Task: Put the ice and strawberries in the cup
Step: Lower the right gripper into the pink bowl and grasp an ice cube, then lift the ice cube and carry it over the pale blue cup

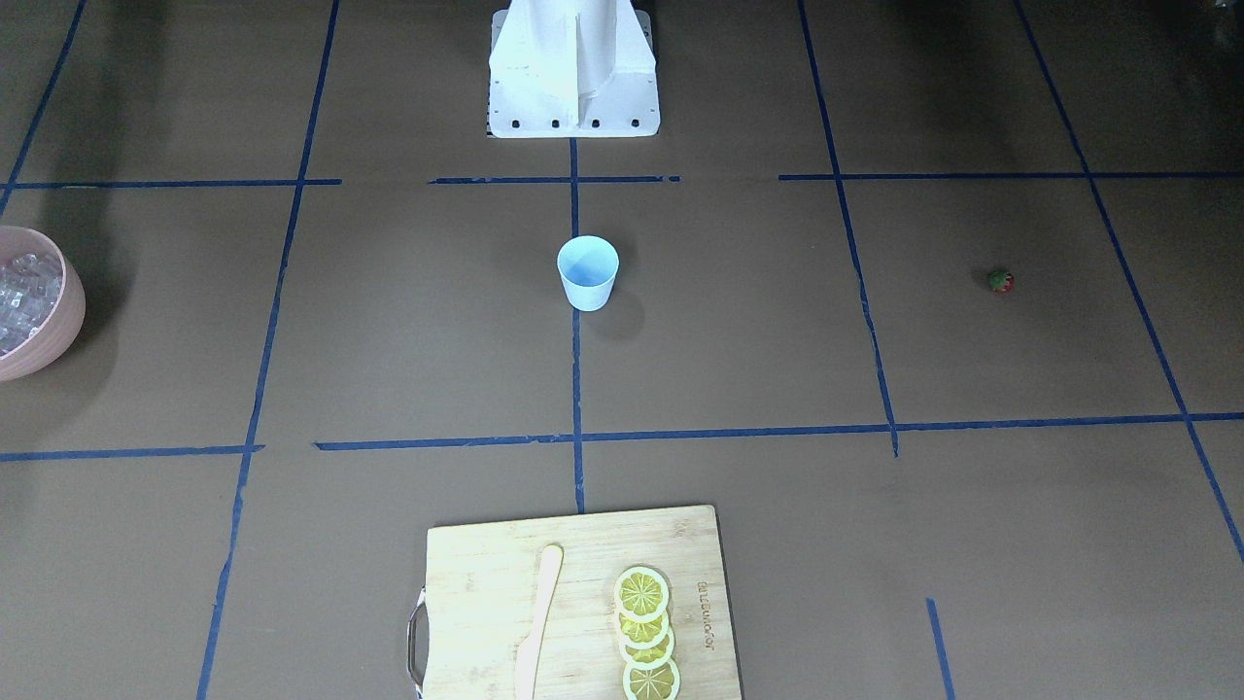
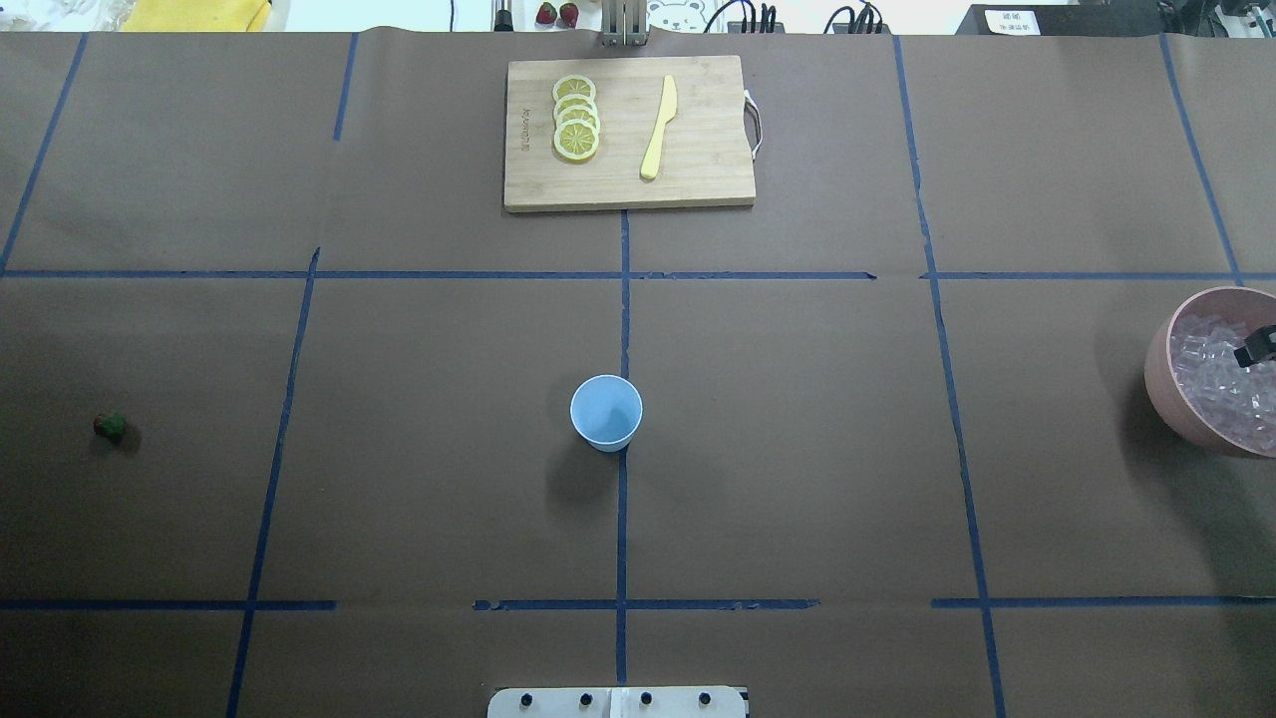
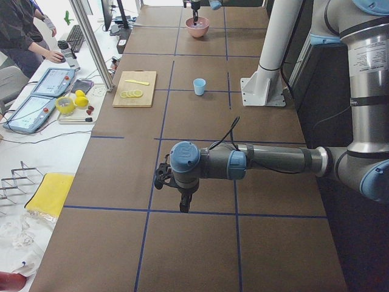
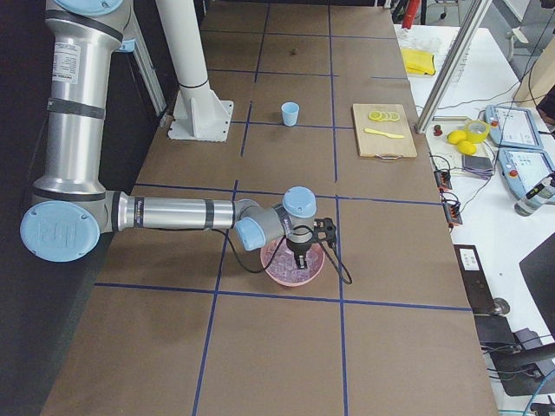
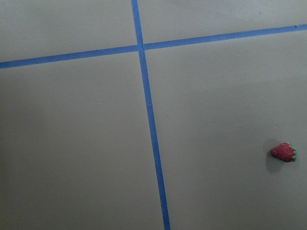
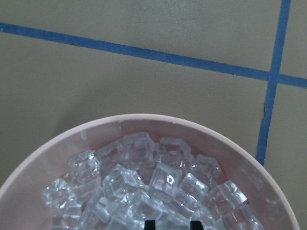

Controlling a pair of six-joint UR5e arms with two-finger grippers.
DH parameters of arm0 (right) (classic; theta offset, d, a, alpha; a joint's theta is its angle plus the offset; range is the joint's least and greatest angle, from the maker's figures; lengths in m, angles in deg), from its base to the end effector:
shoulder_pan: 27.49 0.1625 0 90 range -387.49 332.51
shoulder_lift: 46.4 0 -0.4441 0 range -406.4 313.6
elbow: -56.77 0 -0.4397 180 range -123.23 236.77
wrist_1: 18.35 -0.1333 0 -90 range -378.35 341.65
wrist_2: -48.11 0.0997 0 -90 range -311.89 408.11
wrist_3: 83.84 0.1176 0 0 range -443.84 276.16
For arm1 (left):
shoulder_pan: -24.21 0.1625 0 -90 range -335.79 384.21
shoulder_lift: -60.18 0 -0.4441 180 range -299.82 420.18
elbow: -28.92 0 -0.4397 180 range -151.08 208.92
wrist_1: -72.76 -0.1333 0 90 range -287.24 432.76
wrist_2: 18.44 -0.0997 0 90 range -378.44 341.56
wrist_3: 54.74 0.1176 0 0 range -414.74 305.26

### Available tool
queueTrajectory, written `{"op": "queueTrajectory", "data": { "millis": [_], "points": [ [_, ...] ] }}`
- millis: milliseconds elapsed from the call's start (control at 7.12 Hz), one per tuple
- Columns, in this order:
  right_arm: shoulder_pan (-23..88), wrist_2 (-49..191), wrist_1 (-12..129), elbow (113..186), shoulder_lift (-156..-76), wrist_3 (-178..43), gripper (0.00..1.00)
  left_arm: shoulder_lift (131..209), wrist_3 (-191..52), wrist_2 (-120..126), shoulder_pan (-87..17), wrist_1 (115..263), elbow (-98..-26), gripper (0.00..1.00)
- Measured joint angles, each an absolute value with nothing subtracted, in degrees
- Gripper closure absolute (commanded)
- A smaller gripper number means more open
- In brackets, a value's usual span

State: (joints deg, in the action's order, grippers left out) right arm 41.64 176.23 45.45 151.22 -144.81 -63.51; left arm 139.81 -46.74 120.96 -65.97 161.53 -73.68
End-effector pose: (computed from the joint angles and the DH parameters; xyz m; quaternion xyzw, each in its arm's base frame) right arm -0.1218 -0.4898 0.6801 0.0579 -0.3641 -0.0674 0.9271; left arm -0.0455 -0.4603 0.6570 0.0377 0.4162 0.0656 0.9061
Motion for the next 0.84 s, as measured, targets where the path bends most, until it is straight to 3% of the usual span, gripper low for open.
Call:
{"op": "queueTrajectory", "data": {
  "millis": [562,843],
  "points": [
    [43.1,176.8,46.6,153.1,-144.7,-63.6,0.95,139.8,-46.7,121.0,-66.0,161.5,-73.7,0.00],
    [45.3,177.0,54.7,158.6,-142.2,-63.5,0.95,139.8,-46.7,121.0,-66.0,161.5,-73.7,0.00]
  ]
}}
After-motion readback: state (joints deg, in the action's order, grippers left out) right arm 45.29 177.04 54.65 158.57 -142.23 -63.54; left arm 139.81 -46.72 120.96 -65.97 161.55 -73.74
